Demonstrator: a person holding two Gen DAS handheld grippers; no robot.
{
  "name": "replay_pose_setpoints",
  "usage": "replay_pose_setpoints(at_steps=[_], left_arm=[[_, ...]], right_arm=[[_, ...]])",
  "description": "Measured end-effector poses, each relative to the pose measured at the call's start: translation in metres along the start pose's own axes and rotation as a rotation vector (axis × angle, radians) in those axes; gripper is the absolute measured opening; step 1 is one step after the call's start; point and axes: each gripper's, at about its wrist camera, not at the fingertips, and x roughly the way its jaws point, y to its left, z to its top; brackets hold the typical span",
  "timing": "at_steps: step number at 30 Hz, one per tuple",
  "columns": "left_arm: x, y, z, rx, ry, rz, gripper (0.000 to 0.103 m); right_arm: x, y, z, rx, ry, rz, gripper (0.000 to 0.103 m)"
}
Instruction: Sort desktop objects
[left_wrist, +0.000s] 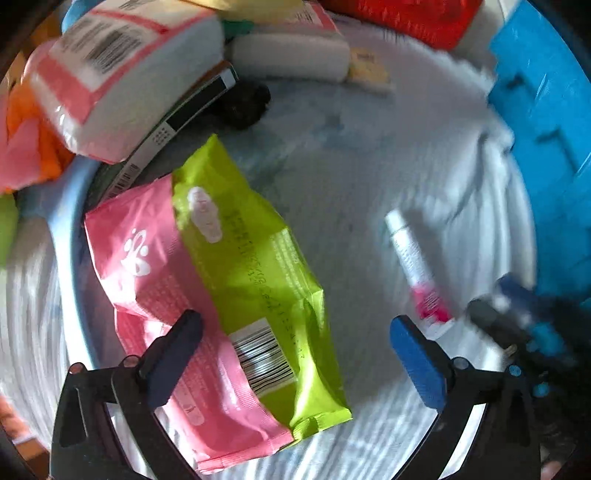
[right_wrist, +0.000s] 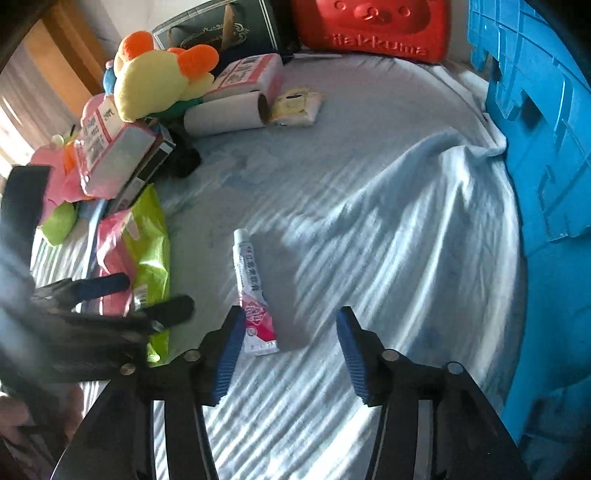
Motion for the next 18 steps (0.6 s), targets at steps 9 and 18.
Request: replay_pose_setpoints(at_steps=[9, 18], left_arm=[[-0.031, 0.040, -0.011, -0.200, -0.062, 0.082, 0.096], [-0.003, 0.032, -0.014, -0.181, -0.062, 0.123, 0.103]], right_arm=[[0.001, -0.003, 0.001, 0.020, -0.001, 0.017, 0.054], [0.012, 0.002, -0.001, 0.009, 0.031, 0.024, 0.067]])
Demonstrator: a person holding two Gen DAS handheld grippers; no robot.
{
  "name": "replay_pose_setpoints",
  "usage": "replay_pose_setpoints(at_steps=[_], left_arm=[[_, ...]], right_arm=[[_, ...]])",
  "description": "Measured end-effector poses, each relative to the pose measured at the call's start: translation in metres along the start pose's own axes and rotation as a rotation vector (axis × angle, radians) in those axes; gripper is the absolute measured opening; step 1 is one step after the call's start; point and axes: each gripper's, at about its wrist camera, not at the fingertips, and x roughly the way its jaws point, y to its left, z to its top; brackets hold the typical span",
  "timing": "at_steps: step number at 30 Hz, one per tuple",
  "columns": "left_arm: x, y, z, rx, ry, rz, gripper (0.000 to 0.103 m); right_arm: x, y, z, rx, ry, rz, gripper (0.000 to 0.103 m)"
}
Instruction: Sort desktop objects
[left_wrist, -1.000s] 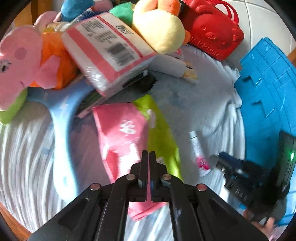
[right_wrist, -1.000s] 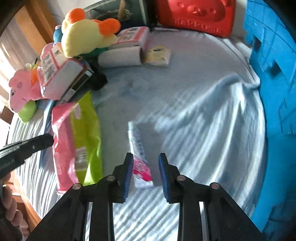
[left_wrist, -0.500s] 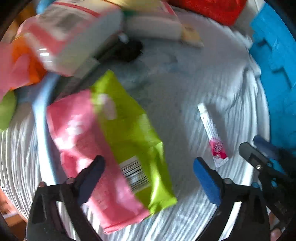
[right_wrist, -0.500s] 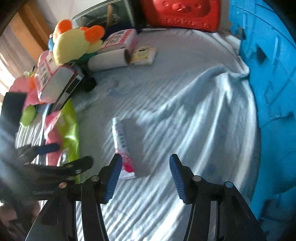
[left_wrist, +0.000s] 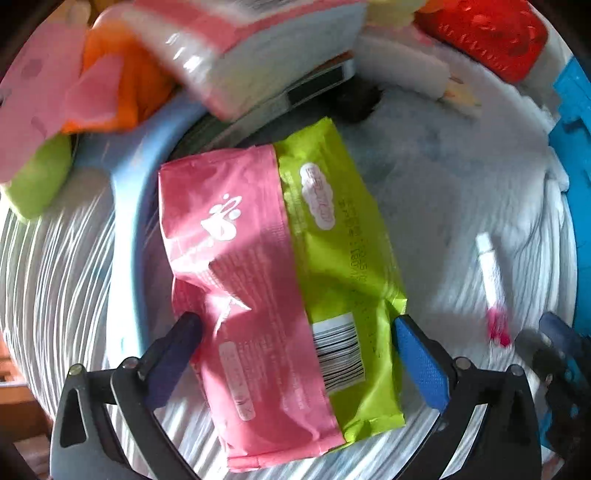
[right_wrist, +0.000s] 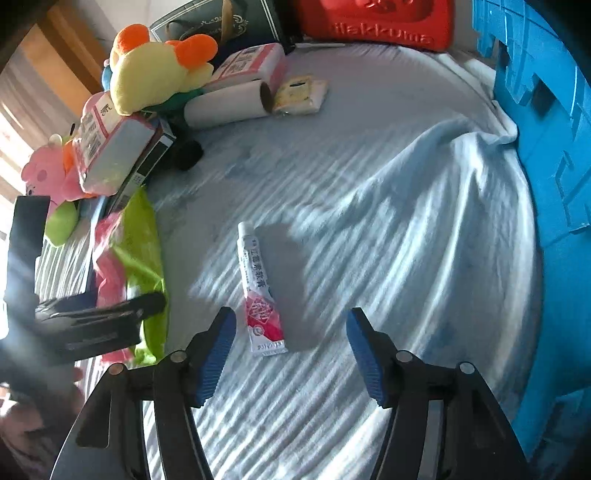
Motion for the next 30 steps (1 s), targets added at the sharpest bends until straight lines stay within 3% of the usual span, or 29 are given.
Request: replay_pose_setpoints(at_steps=[3, 6, 8, 12, 15, 16, 17, 19, 21, 22, 24, 25, 27, 28, 29, 30], left_arm=[[-0.003, -0.004, 0.008, -0.008, -0.021, 0.000, 0.103], [-0.007, -0.010, 0.015, 0.023, 0.006, -0.020, 0.103], [-0.017, -0.012, 0.008, 0.061, -0.007, -0.047, 0.089], [-0.034, -0.013, -0.003, 0.105, -0.058, -0.055, 0.073], [-0.049, -0.006, -0.002, 0.101, -0.091, -0.090, 0.040], [-0.056, -0.003, -0.002, 0.106, -0.119, -0.061, 0.017], [-0.061, 0.001, -0.001, 0.104, -0.122, -0.088, 0.014], [-0.063, 0.010, -0.001, 0.103, -0.110, -0.126, 0.014], [-0.064, 0.025, -0.002, 0.104, -0.109, -0.148, 0.013], [-0.068, 0.030, -0.012, 0.107, -0.114, -0.160, 0.013], [-0.083, 0.049, -0.026, 0.100, -0.148, -0.181, 0.013], [-0.097, 0.072, -0.033, 0.099, -0.181, -0.189, 0.013], [-0.112, 0.083, -0.035, 0.105, -0.228, -0.184, 0.016], [-0.118, 0.088, -0.035, 0.104, -0.241, -0.184, 0.029], [-0.122, 0.092, -0.034, 0.103, -0.251, -0.193, 0.053], [-0.118, 0.090, -0.026, 0.097, -0.254, -0.203, 0.065]], right_arm=[[0.004, 0.005, 0.002, -0.018, 0.008, -0.012, 0.082], [0.005, 0.008, 0.006, -0.024, -0.001, -0.042, 0.082], [0.002, 0.008, 0.008, -0.014, -0.012, -0.051, 0.082], [0.008, 0.014, 0.013, -0.038, -0.006, -0.071, 0.082], [0.021, 0.022, 0.016, -0.061, 0.013, -0.075, 0.078], [0.024, 0.024, 0.017, -0.066, 0.014, -0.077, 0.078], [0.028, 0.028, 0.019, -0.075, 0.016, -0.085, 0.075], [0.036, 0.037, 0.022, -0.108, 0.007, -0.111, 0.066], [0.038, 0.050, 0.022, -0.175, -0.013, -0.183, 0.027], [0.037, 0.054, 0.022, -0.184, -0.011, -0.169, 0.018], [0.036, 0.062, 0.020, -0.204, -0.007, -0.196, 0.017], [0.035, 0.064, 0.019, -0.202, -0.007, -0.183, 0.017], [0.031, 0.064, 0.015, -0.189, -0.011, -0.156, 0.017], [0.027, 0.065, 0.015, -0.184, -0.023, -0.141, 0.017], [0.023, 0.065, 0.016, -0.180, -0.032, -0.127, 0.017], [0.018, 0.065, 0.017, -0.176, -0.042, -0.115, 0.017]])
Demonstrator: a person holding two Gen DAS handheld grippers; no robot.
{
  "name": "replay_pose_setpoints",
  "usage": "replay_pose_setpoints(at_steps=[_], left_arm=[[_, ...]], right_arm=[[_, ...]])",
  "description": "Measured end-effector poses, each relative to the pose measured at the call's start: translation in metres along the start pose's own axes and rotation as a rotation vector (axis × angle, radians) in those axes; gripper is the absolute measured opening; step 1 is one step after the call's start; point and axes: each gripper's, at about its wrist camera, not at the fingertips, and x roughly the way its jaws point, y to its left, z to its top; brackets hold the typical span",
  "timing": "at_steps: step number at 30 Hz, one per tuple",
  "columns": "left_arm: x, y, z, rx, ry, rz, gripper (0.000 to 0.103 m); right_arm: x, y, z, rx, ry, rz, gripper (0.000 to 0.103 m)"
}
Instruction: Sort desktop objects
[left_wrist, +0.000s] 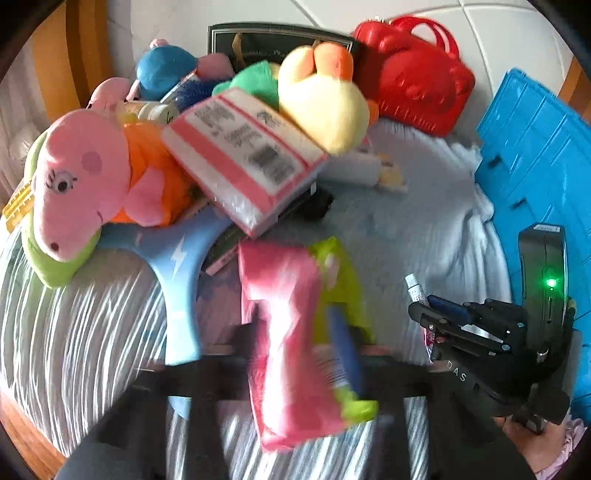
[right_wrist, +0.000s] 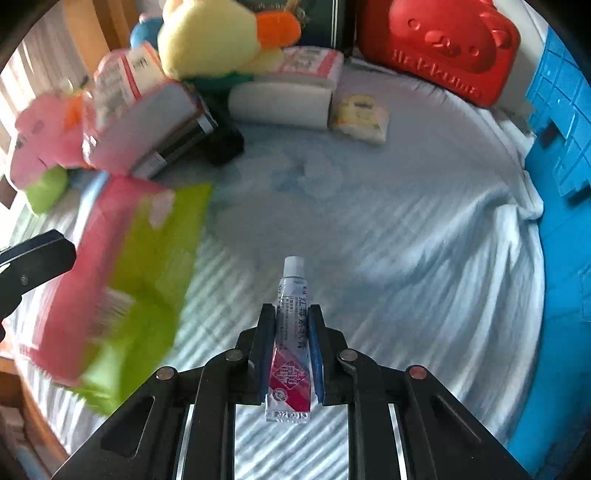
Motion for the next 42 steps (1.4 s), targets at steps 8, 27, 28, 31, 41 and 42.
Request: replay_pose_setpoints(at_steps=[8, 27, 28, 31, 41, 42], left_arm=[[0.055, -0.020, 0.020, 0.008, 0.025, 0.050, 0.073], [0.075, -0.043, 0.010, 0.033, 0.031, 0.040, 0.039], [0.064, -0.046, 0.010, 0.035, 0.010, 0.046, 0.039], [0.024, -0.058, 0.014, 0.060, -0.084, 0.075, 0.039], [-0.120, -0.106, 0.049, 0.186, -0.433, 0.048, 0.039], [-0.132, -0.109, 0.050, 0.196, -0.458, 0.036, 0.039]], right_arm=[[-0.012, -0.001, 0.003, 0.021, -0.021, -0.001, 0.017], [-0.023, -0.016, -0.002, 0.072, -0.051, 0.011, 0.017], [-0.030, -0.014, 0.001, 0.075, -0.071, 0.016, 0.017], [-0.058, -0.007, 0.007, 0.080, -0.133, 0.026, 0.017], [-0.229, 0.006, 0.013, 0.089, -0.487, -0.039, 0.018], [-0.251, 0.007, 0.009, 0.086, -0.533, -0.053, 0.018]])
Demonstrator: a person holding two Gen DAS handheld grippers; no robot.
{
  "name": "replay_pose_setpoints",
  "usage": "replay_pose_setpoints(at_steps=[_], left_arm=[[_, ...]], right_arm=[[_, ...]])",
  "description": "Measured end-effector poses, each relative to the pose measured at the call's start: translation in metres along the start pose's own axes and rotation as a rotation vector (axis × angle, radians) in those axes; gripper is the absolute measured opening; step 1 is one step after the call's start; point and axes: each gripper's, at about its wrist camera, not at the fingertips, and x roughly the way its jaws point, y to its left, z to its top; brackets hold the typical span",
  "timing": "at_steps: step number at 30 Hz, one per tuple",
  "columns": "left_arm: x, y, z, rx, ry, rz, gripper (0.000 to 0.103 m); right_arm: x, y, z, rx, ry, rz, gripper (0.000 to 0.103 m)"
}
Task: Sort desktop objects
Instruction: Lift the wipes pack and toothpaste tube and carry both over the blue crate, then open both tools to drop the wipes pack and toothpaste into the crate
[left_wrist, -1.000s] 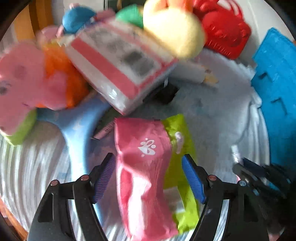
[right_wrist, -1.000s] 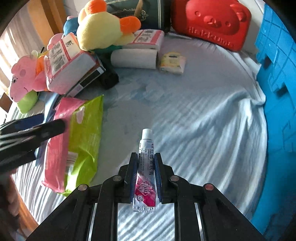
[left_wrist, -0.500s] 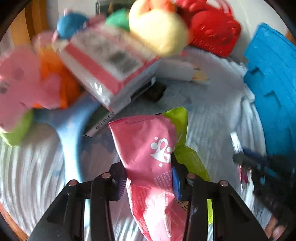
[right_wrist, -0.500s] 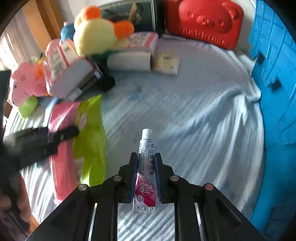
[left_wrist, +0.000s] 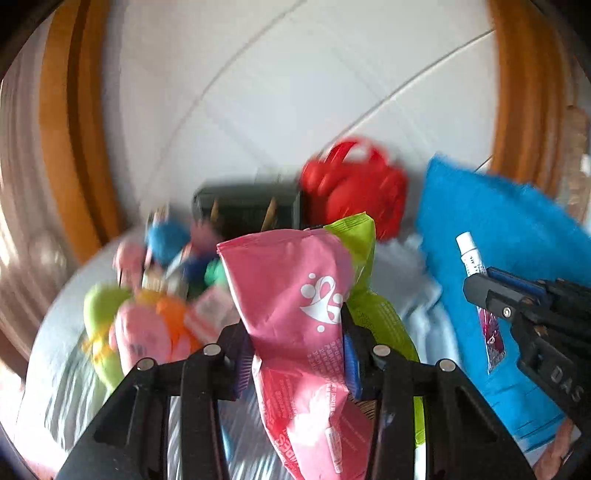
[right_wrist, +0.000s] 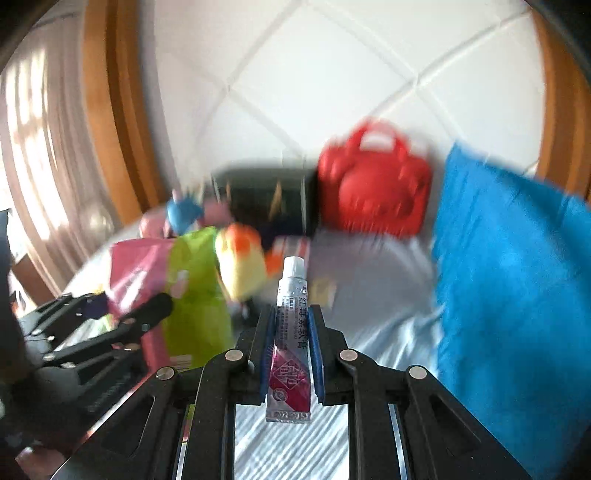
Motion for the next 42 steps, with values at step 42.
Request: replay_pose_setpoints(at_steps=[42], left_arm=[[-0.003, -0.393, 0.032, 0.466, 0.220, -0.314, 0.048]], right_arm=[[-0.141, -0.347, -0.075, 0.140, 0.132, -0.464, 0.018]])
